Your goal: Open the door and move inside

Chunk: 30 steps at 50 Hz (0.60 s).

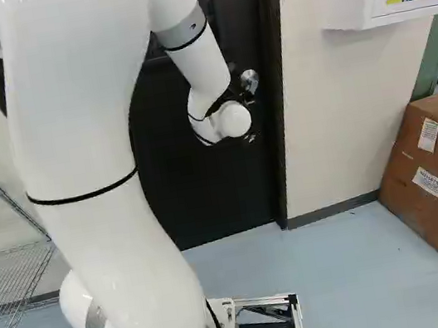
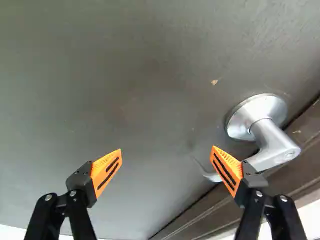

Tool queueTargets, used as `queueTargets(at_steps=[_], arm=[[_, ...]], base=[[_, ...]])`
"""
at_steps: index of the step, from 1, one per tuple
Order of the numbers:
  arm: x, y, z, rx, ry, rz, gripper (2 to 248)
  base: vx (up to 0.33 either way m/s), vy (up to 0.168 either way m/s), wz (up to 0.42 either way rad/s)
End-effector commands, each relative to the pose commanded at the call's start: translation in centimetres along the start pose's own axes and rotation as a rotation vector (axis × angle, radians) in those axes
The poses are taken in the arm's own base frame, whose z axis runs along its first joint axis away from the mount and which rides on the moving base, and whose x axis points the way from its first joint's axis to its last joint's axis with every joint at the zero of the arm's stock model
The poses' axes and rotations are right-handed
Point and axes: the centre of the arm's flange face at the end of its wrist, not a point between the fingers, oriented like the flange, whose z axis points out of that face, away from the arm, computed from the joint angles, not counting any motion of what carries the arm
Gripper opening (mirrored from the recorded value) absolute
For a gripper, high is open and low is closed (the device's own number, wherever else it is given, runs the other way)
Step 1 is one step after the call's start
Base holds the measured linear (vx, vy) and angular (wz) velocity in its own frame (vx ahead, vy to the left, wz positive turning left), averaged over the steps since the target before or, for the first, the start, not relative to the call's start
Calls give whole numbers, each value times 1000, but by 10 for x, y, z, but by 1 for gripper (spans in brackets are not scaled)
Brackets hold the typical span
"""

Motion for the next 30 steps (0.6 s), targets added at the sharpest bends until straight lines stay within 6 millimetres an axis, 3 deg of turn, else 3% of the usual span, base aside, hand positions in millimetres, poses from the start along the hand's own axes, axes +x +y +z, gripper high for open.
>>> queueTargets(at_steps=[30], arm=[[-33,-3,16,19,-51,31,247]], base=[[0,0,0]])
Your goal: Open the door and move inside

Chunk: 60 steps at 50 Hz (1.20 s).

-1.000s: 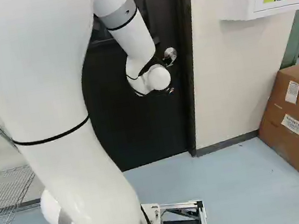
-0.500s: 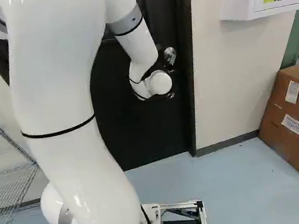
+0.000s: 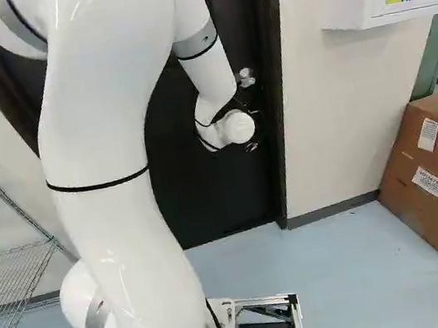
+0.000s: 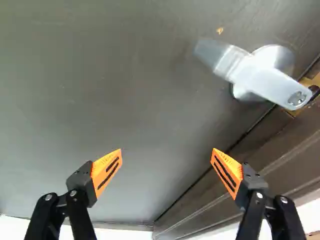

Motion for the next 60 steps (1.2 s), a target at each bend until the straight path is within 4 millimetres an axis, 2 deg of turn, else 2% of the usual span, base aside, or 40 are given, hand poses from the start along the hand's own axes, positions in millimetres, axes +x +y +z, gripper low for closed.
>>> queueTargets(at_steps=[18,60], arm=[[-13,-1,17,19,-16,6,247],[4,0,99,119,77,-92,247]], base=[[0,0,0],[0,0,0]])
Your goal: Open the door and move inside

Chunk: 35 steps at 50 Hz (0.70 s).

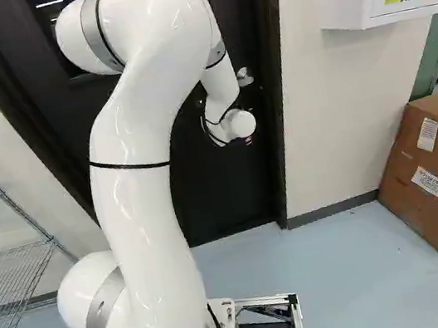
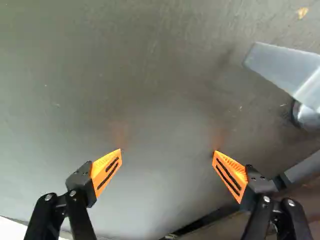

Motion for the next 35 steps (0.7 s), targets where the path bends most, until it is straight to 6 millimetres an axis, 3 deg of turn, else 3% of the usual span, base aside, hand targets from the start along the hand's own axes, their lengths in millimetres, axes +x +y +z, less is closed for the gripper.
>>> queueTargets(at_steps=[35], arm=[[16,-14,73,82,66,-75,247]], base=[[0,0,0]])
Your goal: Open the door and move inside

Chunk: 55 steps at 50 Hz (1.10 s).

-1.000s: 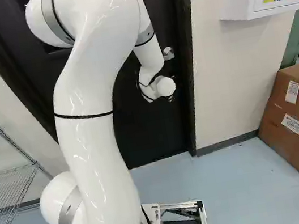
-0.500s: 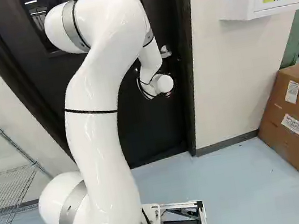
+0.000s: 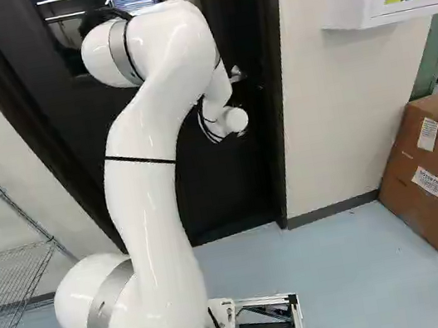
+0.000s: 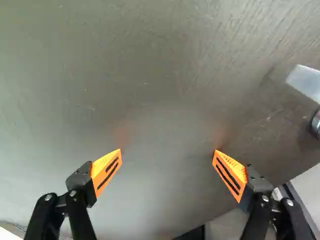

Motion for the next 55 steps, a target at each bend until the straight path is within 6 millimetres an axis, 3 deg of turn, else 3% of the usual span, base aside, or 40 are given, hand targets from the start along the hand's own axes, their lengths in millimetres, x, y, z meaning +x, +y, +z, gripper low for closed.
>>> queueTargets(at_steps=[25,55], arm=[[12,-14,52,52,51,-48,247],[16,-16,115,63,118,-94,247]], base=[[0,0,0],[0,0,0]])
